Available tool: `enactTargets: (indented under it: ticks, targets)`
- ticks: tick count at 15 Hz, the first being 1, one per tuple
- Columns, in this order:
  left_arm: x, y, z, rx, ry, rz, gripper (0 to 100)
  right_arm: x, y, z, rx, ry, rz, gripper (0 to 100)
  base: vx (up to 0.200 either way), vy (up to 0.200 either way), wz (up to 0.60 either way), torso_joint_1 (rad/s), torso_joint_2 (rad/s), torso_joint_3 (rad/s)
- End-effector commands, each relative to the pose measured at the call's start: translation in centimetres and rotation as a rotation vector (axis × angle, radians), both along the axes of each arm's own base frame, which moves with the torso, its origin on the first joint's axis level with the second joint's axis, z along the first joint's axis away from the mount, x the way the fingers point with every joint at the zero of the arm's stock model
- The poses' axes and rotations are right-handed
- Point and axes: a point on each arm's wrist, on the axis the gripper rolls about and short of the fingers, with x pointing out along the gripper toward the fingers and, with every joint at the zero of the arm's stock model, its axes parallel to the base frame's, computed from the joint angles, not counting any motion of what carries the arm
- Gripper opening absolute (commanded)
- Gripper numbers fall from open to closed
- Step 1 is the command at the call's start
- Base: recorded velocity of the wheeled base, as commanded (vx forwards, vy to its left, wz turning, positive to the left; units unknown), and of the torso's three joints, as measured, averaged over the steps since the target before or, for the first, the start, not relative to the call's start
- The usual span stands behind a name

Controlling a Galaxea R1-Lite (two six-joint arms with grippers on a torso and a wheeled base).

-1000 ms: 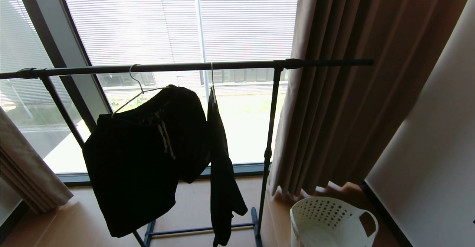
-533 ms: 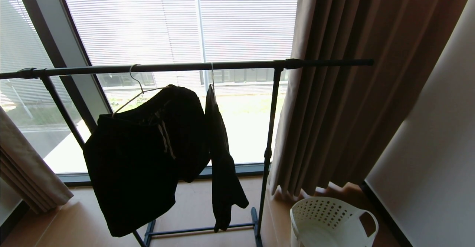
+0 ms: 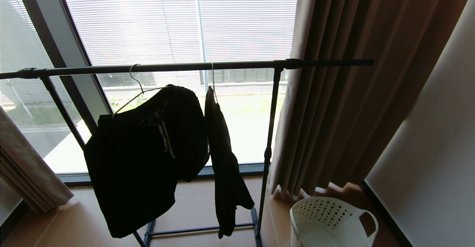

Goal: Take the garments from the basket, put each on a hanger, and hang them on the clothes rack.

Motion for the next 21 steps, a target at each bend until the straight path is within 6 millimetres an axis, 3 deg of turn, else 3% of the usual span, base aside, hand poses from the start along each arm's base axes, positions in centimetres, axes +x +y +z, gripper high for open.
enactTargets:
  ticks: [1,4,9,21]
  targets:
    - [0.0,0.0,0.0,-0.001,0.005,-0.019,100,-0.5,-0.1,-1.3,-0.001,-0.030,-0.026,100,0.000,0.000,0.00,0.000,0.00,0.000]
    - [-0.3,0.3,0.0,-0.006,-0.025,-0.141,100,-1.0,0.0,-1.3,-0.006,-0.083,-0.094,100,0.000,0.000,0.00,0.000,0.00,0.000]
    - [-0.8,0.3,-0.2,-0.010,-0.095,-0.095,100,-1.8,0.0,-1.3,-0.101,-0.218,-0.142,100,0.000,0.000,0.00,0.000,0.00,0.000]
    - [-0.8,0.3,-0.2,-0.011,-0.097,-0.091,100,-1.8,0.2,-1.5,-0.063,-0.202,-0.075,100,0.000,0.000,0.00,0.000,0.00,0.000]
